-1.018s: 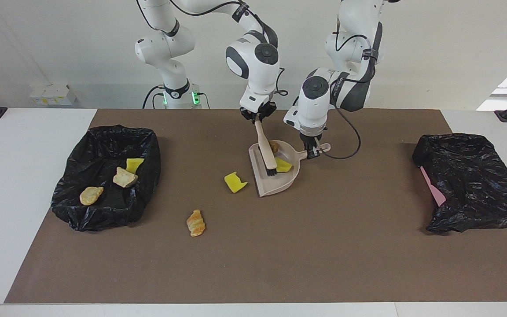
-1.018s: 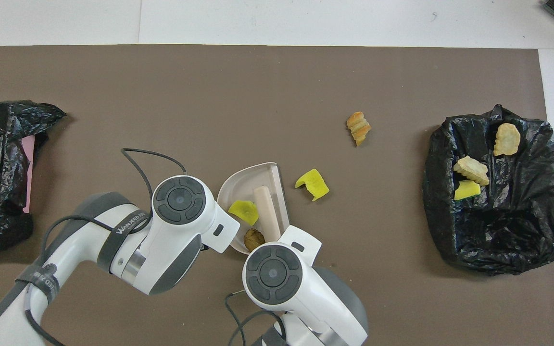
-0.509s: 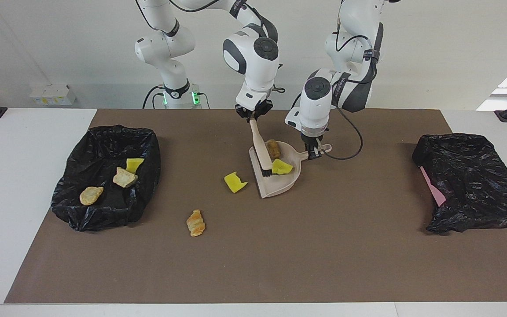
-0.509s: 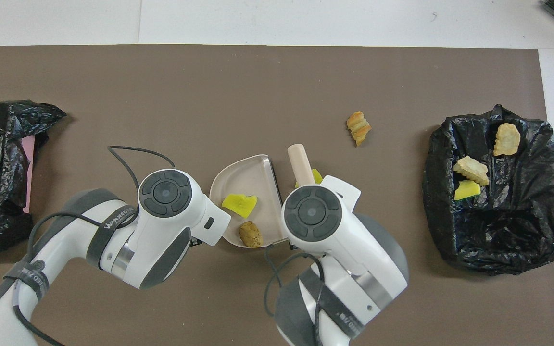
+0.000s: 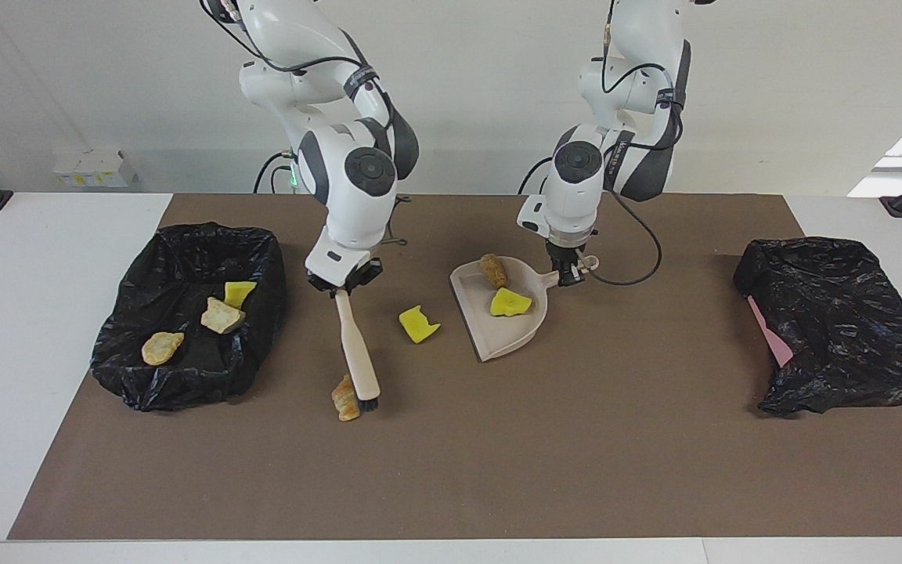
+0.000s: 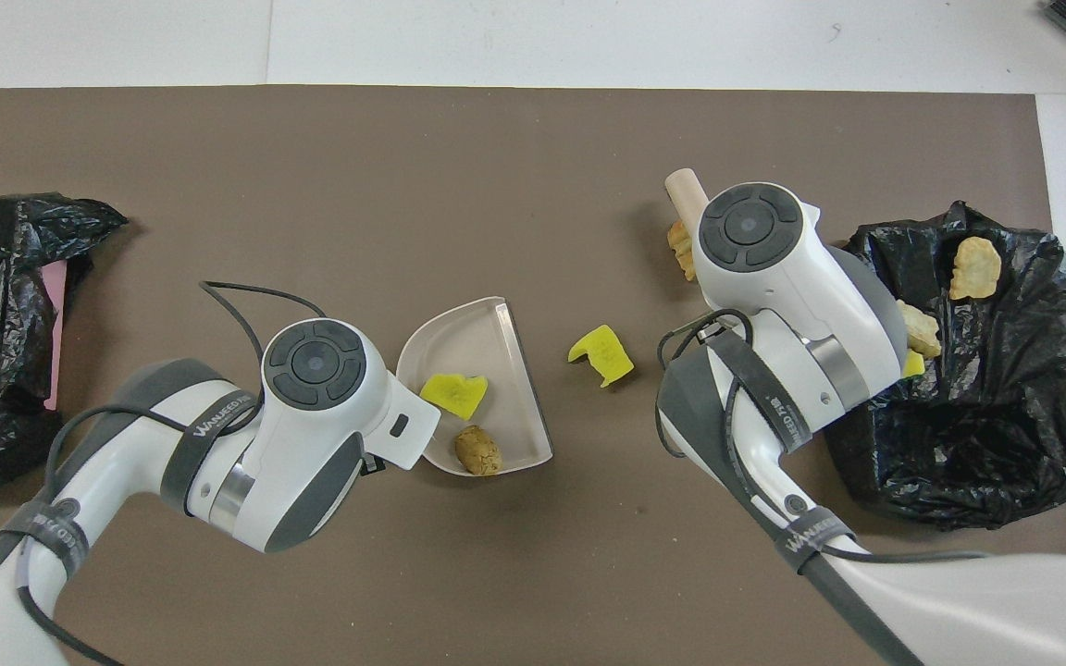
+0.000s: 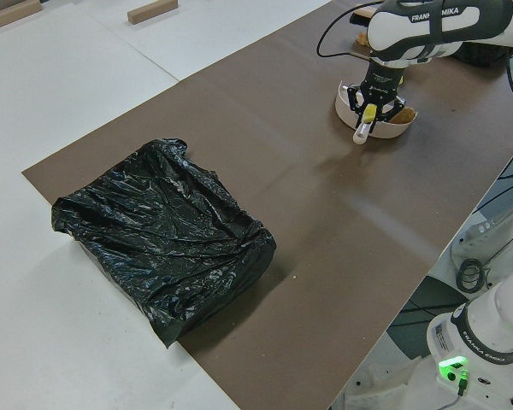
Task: Sweep and dump trash in bin
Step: 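Move the brush with the right gripper behind the remaining bread pieces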
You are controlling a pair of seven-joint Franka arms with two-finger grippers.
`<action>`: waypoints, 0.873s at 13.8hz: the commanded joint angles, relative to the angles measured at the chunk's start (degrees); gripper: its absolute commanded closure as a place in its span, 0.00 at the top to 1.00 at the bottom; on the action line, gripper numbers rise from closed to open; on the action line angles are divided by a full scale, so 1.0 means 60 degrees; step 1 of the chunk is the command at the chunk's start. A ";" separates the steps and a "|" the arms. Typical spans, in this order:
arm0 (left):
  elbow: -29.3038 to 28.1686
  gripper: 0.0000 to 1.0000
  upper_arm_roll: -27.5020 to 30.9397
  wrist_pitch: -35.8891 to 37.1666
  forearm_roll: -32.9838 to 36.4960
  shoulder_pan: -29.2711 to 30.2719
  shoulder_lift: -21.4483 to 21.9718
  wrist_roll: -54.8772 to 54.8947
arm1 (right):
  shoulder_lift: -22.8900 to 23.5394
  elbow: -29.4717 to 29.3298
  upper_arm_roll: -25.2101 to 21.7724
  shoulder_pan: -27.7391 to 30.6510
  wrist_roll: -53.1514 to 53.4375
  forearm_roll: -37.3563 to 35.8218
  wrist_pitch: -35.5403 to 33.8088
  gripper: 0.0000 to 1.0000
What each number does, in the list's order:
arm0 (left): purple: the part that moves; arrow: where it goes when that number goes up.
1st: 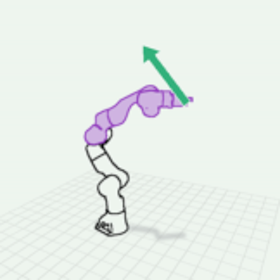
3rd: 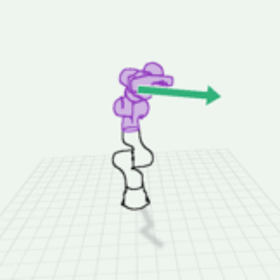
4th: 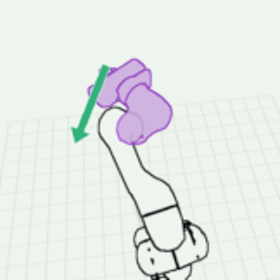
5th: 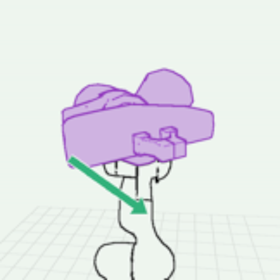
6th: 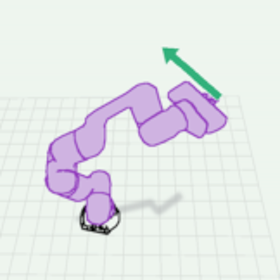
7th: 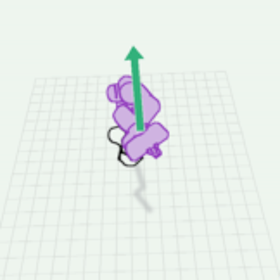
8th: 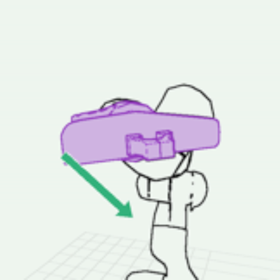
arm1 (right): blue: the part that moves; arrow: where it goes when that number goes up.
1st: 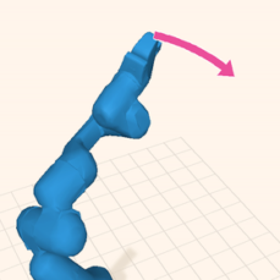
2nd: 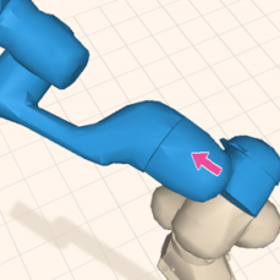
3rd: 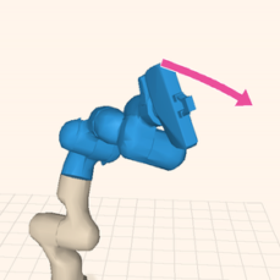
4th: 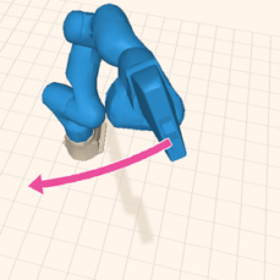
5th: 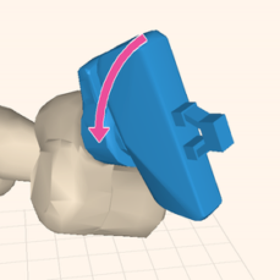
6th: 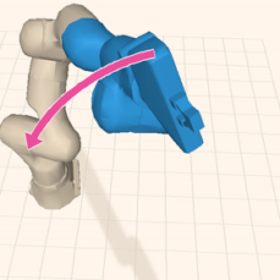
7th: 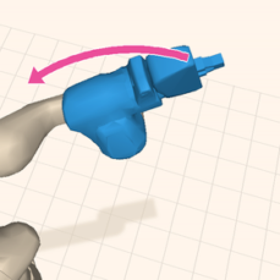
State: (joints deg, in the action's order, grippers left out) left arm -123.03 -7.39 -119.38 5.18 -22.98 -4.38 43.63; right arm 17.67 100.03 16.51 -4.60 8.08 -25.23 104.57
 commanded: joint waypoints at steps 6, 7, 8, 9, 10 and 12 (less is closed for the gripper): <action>0.0261 0.00 -0.0028 0.0151 0.0016 -0.0037 -0.0061 -0.0108 | 0.0411 0.0172 0.0236 0.0913 -0.1098 -0.0179 0.0237 0.00; 0.0276 0.00 -0.0028 0.0049 0.0016 0.0021 -0.0075 -0.0108 | 0.0206 0.0537 0.0237 0.0811 -0.1054 0.0303 0.0237 0.00; 0.0290 0.00 -0.0028 0.0048 0.0016 0.0036 -0.0090 -0.0108 | -0.0028 0.0903 0.0237 0.0680 -0.0981 0.0569 0.0237 0.00; 0.0276 0.00 -0.0028 0.0048 0.0016 0.0036 -0.0090 -0.0108 | -0.0175 0.1153 0.0251 0.0505 -0.0966 0.0905 0.0237 0.00; 0.0290 0.00 -0.0028 0.0063 0.0016 0.0022 -0.0090 -0.0108 | -0.0452 0.1591 0.0237 0.0416 -0.0908 0.1430 0.0280 0.00; 0.0276 0.00 -0.0028 0.0077 0.0016 0.0021 -0.0090 -0.0093 | -0.0820 0.2179 0.0251 0.0066 -0.0863 0.2165 0.0398 0.00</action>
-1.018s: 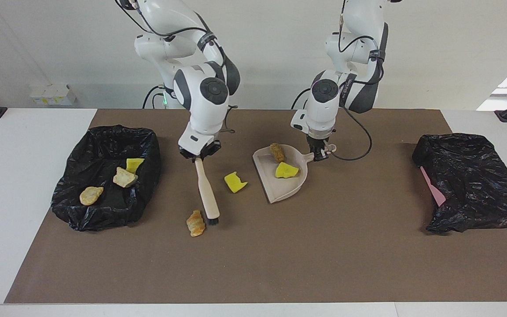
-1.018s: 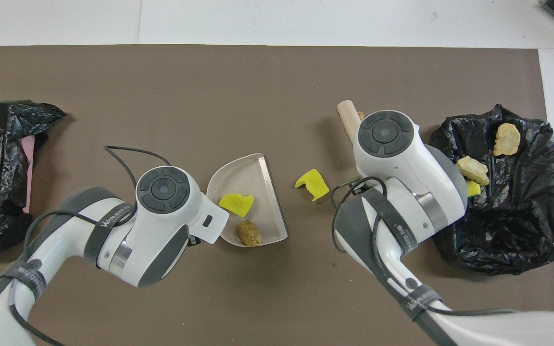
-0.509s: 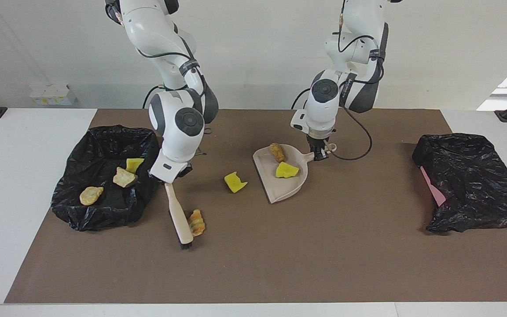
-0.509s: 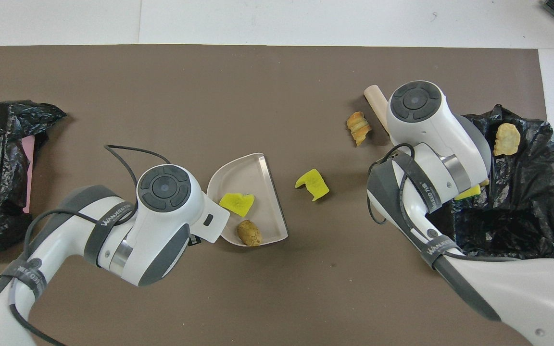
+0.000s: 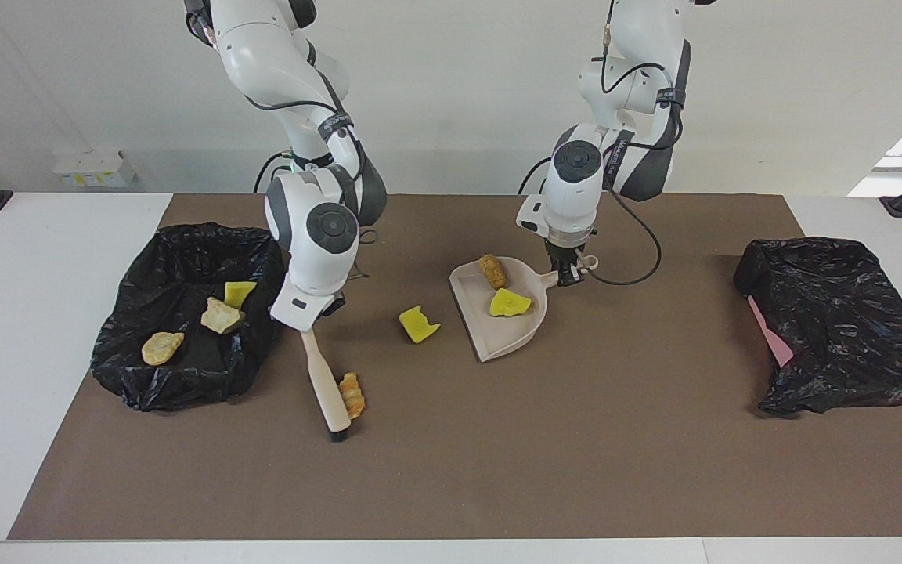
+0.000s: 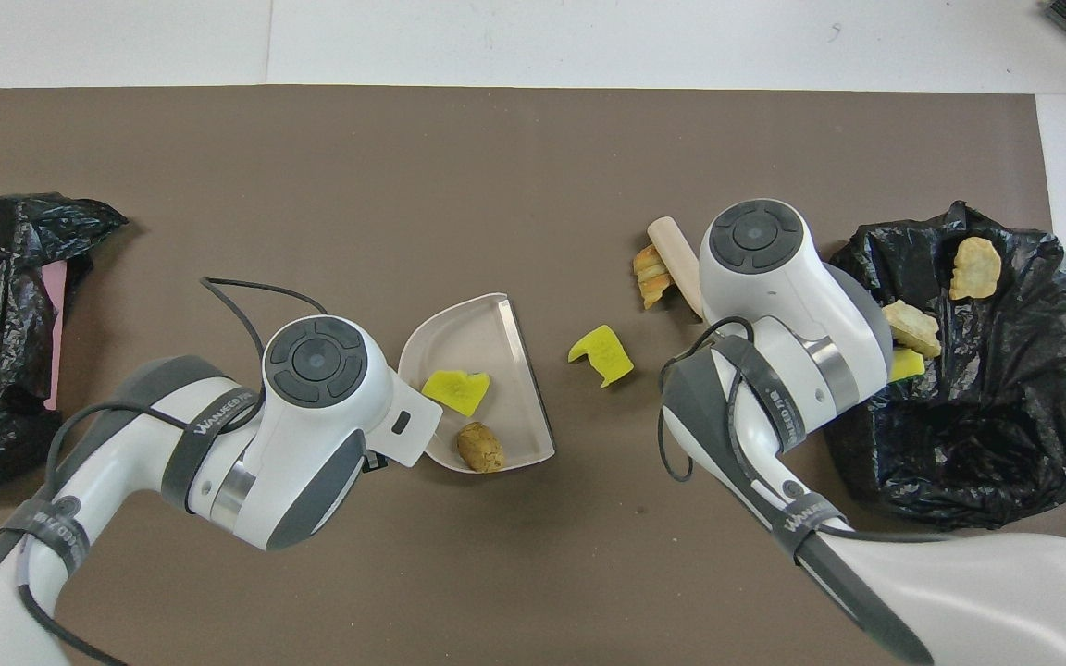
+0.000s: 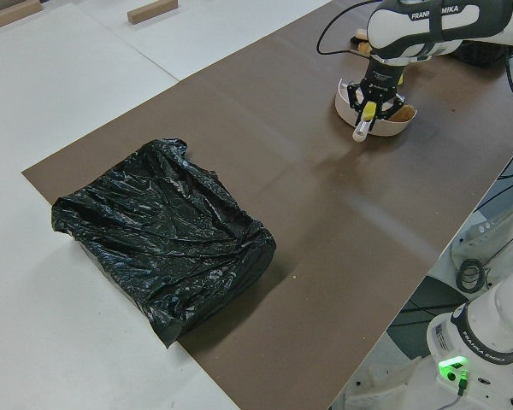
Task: Sweep and dump trash in bin
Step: 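Move the brush with the right gripper behind the remaining bread pieces, then sweep the remaining pieces into the dustpan with the right gripper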
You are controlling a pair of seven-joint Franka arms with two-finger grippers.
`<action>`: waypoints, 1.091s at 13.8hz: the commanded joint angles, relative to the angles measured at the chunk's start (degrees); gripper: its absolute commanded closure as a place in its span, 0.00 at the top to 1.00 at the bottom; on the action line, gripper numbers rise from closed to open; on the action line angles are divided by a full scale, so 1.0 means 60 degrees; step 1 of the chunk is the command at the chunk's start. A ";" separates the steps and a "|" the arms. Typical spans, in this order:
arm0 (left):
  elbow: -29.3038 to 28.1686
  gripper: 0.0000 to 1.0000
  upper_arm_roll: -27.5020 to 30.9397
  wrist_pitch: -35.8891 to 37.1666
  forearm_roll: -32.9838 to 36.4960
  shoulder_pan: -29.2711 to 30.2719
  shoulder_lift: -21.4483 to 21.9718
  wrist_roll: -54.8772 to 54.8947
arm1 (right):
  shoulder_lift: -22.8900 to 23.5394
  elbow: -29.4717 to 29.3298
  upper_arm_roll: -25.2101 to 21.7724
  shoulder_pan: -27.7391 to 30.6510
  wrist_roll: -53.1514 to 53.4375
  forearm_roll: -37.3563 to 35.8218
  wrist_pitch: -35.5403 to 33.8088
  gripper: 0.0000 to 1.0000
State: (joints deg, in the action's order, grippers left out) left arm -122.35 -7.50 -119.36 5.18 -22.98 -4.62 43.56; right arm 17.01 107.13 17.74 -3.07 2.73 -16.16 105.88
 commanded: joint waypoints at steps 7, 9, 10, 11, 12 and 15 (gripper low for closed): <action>0.0133 0.00 -0.0009 0.0103 0.0015 0.0051 -0.0036 -0.0067 | -0.1077 0.1203 0.0032 -0.1625 0.1521 0.3291 0.0121 0.00; 0.0119 0.00 -0.0009 0.0074 0.0015 0.0051 -0.0036 -0.0053 | -0.1150 0.1189 0.0032 -0.2020 0.2062 0.4242 0.0121 0.00; 0.0118 0.00 -0.0009 0.0103 0.0015 0.0051 -0.0036 -0.0053 | -0.1165 0.1160 0.0032 -0.2167 0.2326 0.4624 0.0121 0.00; 0.0118 0.00 -0.0009 0.0089 0.0015 0.0051 -0.0036 -0.0053 | -0.1165 0.1029 0.0047 -0.2386 0.2546 0.4772 0.0005 0.00; 0.0118 0.00 0.0005 0.0103 0.0015 0.0051 -0.0022 -0.0053 | -0.1165 0.0926 0.0047 -0.2606 0.2839 0.4817 -0.0083 0.00; 0.0089 0.00 -0.0009 0.0059 0.0030 0.0051 -0.0036 -0.0053 | -0.1529 0.0793 0.0047 -0.2828 0.3208 0.4818 -0.0550 0.00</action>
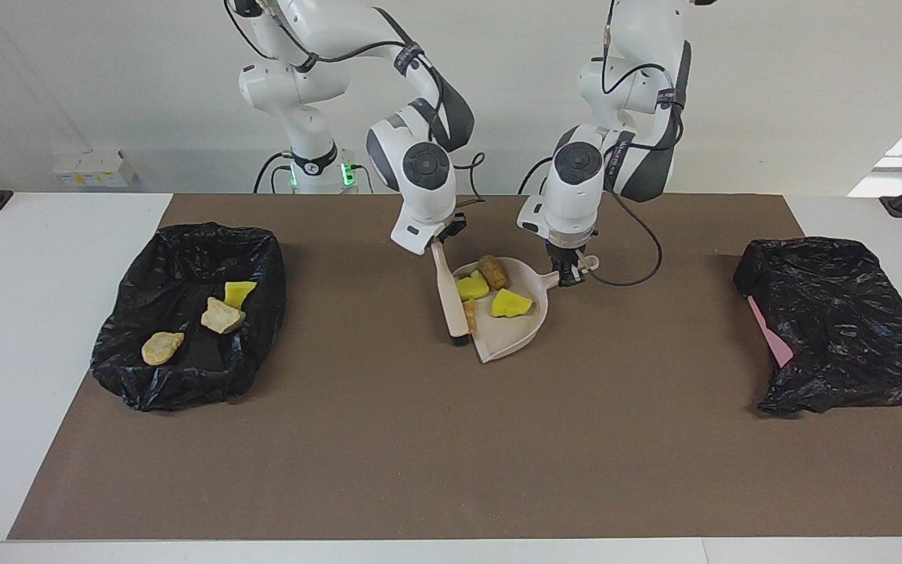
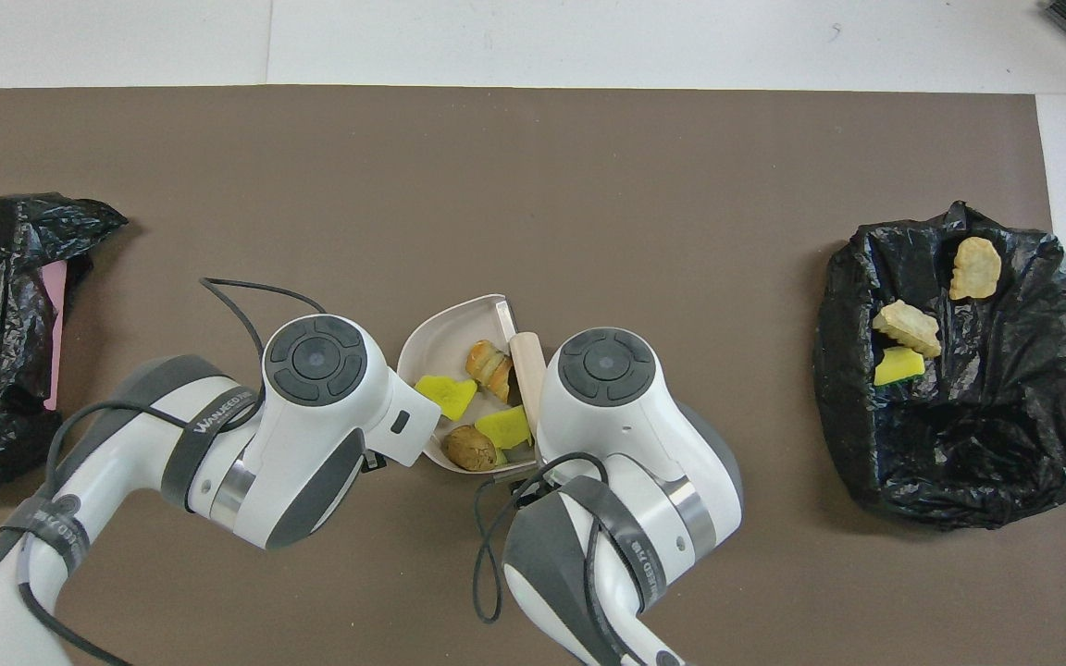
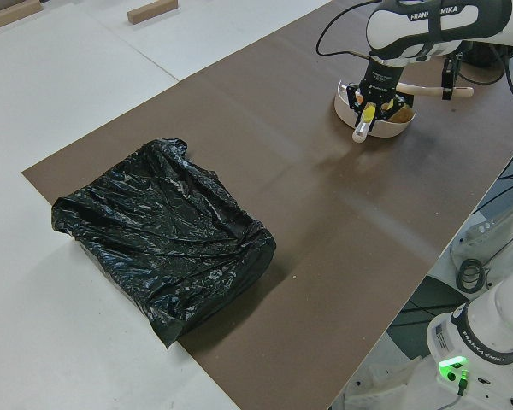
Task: Sweep and dump trash in bin
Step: 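Sweep the remaining pieces into the dustpan with the right gripper, then drop the brush with the right gripper while the left gripper lifts the dustpan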
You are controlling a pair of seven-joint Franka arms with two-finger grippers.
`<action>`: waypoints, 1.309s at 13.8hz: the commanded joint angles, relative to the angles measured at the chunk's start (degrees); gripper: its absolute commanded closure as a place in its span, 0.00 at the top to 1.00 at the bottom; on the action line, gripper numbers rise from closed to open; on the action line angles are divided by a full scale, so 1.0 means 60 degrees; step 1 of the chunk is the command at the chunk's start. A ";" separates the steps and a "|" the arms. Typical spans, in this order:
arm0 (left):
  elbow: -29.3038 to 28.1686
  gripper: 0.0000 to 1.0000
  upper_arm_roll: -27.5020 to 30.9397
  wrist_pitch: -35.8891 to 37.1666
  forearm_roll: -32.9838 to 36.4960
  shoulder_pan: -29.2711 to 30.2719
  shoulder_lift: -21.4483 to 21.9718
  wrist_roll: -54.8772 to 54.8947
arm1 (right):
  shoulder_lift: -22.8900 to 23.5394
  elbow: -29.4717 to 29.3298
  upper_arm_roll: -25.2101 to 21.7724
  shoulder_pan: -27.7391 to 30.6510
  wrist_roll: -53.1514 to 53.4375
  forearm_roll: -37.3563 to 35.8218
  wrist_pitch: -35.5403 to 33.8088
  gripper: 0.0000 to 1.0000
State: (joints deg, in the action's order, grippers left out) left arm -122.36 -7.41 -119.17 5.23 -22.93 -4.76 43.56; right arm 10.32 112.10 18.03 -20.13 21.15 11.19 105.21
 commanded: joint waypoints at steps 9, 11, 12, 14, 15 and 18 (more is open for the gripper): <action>0.0061 0.00 -0.0009 0.0028 0.0007 0.0057 0.0003 -0.0024 | -0.2420 0.1454 -0.0003 -0.0116 0.0633 0.0259 -0.0531 0.00; 0.0061 0.00 -0.0009 0.0014 0.0007 0.0072 0.0003 0.0006 | -0.2962 0.2099 -0.0003 -0.0598 0.1393 0.0274 -0.0135 0.00; 0.0061 0.00 -0.0009 0.0043 0.0007 0.0072 0.0003 -0.0009 | -0.3254 0.2523 -0.0003 -0.0818 0.1890 0.0288 0.0216 0.00; 0.0061 0.00 -0.0009 0.0014 0.0007 0.0072 0.0003 0.0006 | -0.3754 0.3213 -0.0003 -0.1389 0.2377 0.0521 0.0570 0.00; 0.0061 0.00 -0.0009 0.0043 0.0007 0.0072 0.0003 0.0006 | -0.3770 0.3462 -0.0003 -0.1855 0.2741 0.0566 0.0745 0.00; 0.0061 0.00 -0.0009 0.0043 0.0007 0.0072 0.0003 0.0006 | -0.3697 0.3904 -0.0003 -0.2766 0.3755 0.0567 0.1697 0.00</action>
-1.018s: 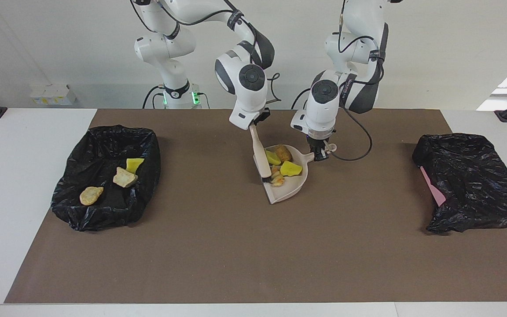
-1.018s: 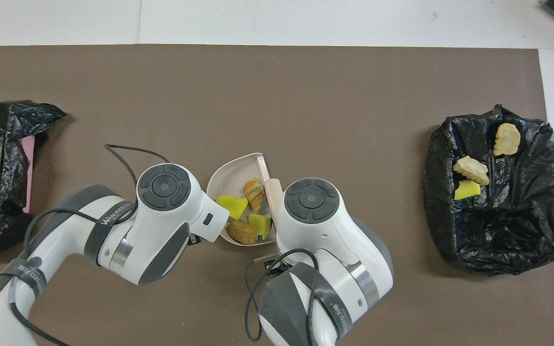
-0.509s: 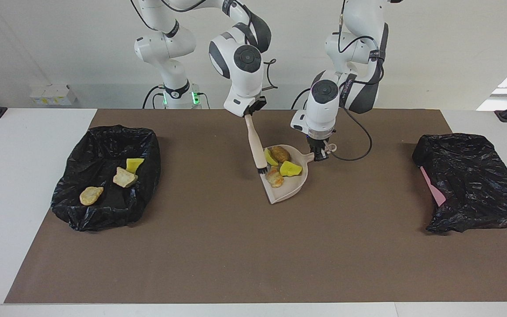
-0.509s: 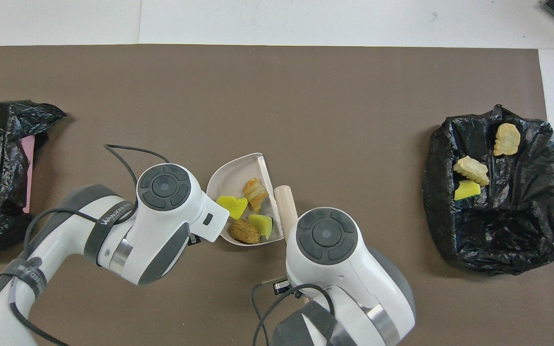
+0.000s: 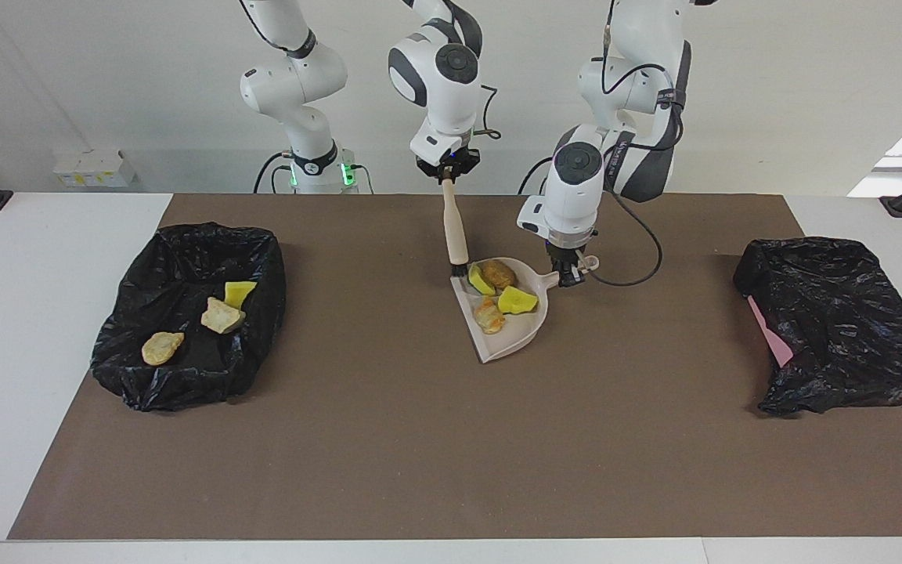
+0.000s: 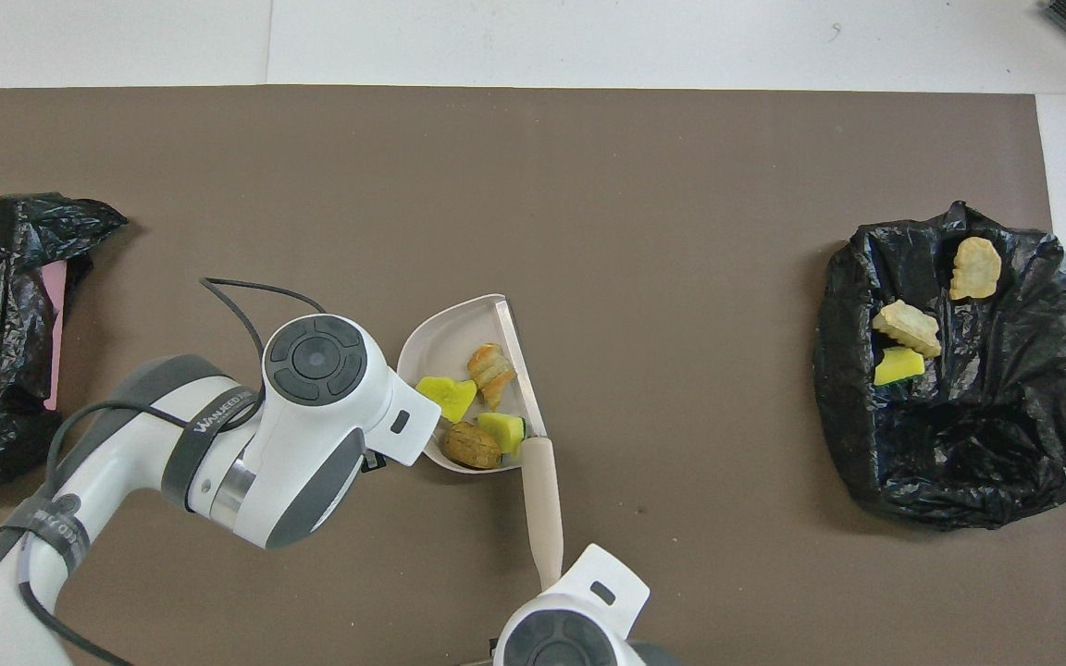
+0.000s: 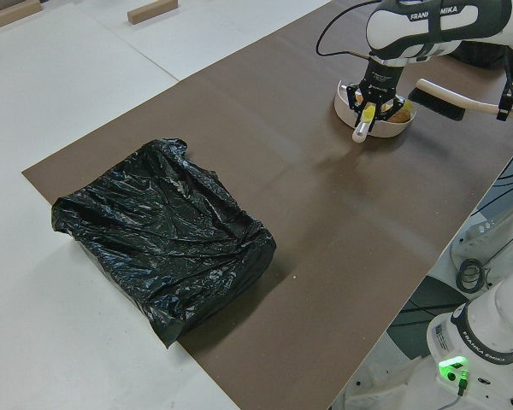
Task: Sweep and dump trash in bin
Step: 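Drop the brush with the right gripper while the left gripper lifts the dustpan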
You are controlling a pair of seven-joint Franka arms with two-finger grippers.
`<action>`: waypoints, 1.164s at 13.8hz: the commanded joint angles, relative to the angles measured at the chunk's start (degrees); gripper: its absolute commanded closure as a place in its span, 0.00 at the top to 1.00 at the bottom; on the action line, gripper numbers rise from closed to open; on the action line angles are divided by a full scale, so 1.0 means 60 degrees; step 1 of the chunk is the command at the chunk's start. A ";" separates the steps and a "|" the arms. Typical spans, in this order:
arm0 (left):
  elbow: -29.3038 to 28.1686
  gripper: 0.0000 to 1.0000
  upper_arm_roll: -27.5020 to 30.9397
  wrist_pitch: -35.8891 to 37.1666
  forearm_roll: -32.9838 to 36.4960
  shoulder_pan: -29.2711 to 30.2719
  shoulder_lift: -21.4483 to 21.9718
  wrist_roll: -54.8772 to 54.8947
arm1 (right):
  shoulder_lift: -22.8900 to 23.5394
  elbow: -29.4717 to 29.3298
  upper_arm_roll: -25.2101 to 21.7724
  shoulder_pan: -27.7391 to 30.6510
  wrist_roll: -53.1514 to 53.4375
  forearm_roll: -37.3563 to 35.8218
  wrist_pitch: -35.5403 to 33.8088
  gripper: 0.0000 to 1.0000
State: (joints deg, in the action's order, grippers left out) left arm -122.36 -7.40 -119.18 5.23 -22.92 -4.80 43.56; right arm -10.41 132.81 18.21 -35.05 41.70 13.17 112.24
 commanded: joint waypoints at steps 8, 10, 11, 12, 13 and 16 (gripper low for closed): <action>0.0867 0.00 0.0003 0.0235 0.0007 0.1169 -0.0460 0.1454 | 0.1045 0.0467 -0.0032 -0.1249 0.1620 0.0426 0.1728 0.00; 0.0852 0.00 0.0003 0.0162 0.0007 0.1358 -0.0475 0.1572 | 0.1075 0.0467 -0.0032 -0.1249 0.1198 0.0442 0.1830 0.00; 0.0910 0.00 0.0003 0.0191 -0.0007 0.1461 -0.0533 0.1703 | 0.1075 0.0467 -0.0032 -0.1249 0.0963 0.0442 0.1831 0.00; 0.1071 0.00 -0.0012 0.0220 -0.0007 0.1592 -0.0649 0.1806 | 0.1104 0.0467 -0.0032 -0.1234 0.0946 0.0442 0.1831 0.00; 0.1348 0.00 -0.0012 0.0322 -0.0022 0.1710 -0.0708 0.1938 | 0.1104 0.0467 -0.0032 -0.1234 0.0917 0.0442 0.1831 0.00; 0.2314 0.00 0.0003 0.1170 -0.0241 0.2252 -0.0782 0.2801 | 0.1134 0.0453 -0.0032 -0.1220 0.0814 0.0529 0.1758 0.19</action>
State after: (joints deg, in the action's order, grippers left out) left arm -113.68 -6.95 -116.47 5.05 -11.73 -8.51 56.69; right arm -3.55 135.45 18.13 -42.63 49.02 14.32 122.73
